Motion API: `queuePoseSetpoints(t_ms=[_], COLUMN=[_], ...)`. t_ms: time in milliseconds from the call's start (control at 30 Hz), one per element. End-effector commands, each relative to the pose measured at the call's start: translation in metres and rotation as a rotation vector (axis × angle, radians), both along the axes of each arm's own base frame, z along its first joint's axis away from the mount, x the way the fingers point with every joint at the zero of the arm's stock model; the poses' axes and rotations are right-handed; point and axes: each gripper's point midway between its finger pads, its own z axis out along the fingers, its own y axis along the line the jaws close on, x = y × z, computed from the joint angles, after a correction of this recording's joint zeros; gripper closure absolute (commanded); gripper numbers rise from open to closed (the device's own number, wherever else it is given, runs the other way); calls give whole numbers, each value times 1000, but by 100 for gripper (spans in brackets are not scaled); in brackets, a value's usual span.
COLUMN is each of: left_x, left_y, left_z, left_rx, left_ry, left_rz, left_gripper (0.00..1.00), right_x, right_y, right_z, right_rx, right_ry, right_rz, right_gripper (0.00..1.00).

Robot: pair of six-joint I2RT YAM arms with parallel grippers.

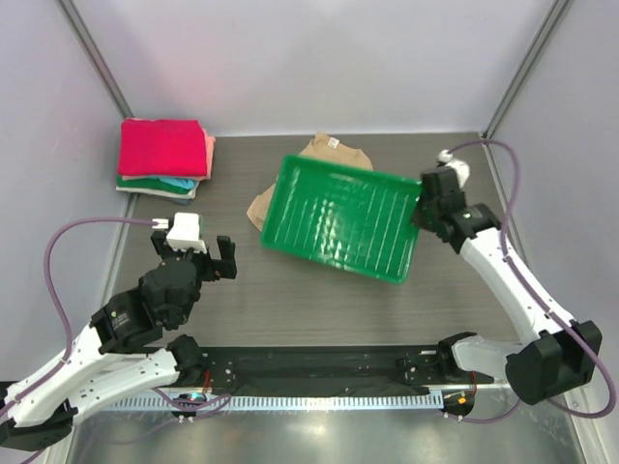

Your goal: Fold and stack the t-shirts

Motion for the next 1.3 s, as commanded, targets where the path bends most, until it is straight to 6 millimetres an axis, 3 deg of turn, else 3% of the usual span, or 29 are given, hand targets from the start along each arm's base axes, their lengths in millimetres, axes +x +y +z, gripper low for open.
queuePoseSetpoints(t_ms=[0, 33, 100, 133, 233, 400, 467, 600, 700, 733, 767, 833, 867, 967, 1000, 1033, 1100, 1133, 1167, 1267], left_x=[1, 1, 1, 1, 1, 2, 2, 3, 3, 3, 3, 3, 4, 4, 4, 4, 4, 4, 3, 4], left_y=[-4, -5, -5, -6, -6, -11, -16, -21, -23, -25, -26, -28, -29, -30, -30, -29, -28, -27, -27, -24], left_z=[9, 8, 9, 9, 8, 6, 4, 1, 0, -1, -1, -2, -3, -4, -4, -3, -2, -1, -2, -2], left_rx=[-42, -38, -40, -43, -47, -45, -41, -36, -34, -36, -35, -34, -33, -25, -26, -28, -30, -32, -31, -24], left_ry=[-16, -12, -12, -12, -11, -3, 5, 18, 23, 24, 26, 30, 31, 38, 37, 36, 32, 29, 29, 27], left_rz=[-3, -6, -9, -10, -12, -30, -43, -59, -68, -72, -76, -82, -84, -85, -83, -81, -78, -78, -78, -66], left_gripper=[0, 0, 0, 0, 0, 0, 0, 0, 0, 0, 0, 0, 0, 0, 0, 0, 0, 0, 0, 0], right_x=[24, 27, 29, 27, 14, -22, -38, -67, -91, -99, -103, -107, -106, -92, -82, -61, -37, -19, 2, 42], right_y=[-44, -73, -99, -128, -174, -223, -241, -251, -258, -262, -265, -261, -259, -248, -243, -226, -207, -176, -166, -107], right_z=[46, 44, 41, 37, 24, -14, -17, -37, -52, -51, -51, -51, -50, -35, -23, -8, 22, 31, 44, 47], right_rx=[79, 106, 126, 133, 176, 256, 264, 238, 209, 199, 195, 218, 231, 293, 313, 370, 379, 347, 322, 247], right_ry=[-121, -117, -113, -113, -103, -46, -66, -34, -7, -17, -25, -44, -55, -113, -159, -215, -287, -279, -275, -209], right_rz=[-190, -302, -389, -493, -668, -877, -955, -1029, -1089, -1114, -1134, -1146, -1139, -1057, -1008, -895, -785, -682, -638, -461], right_gripper=[99, 99, 99, 99, 99, 99, 99, 99, 76, 51, 37, 7, 3, 0, 0, 0, 0, 0, 0, 0])
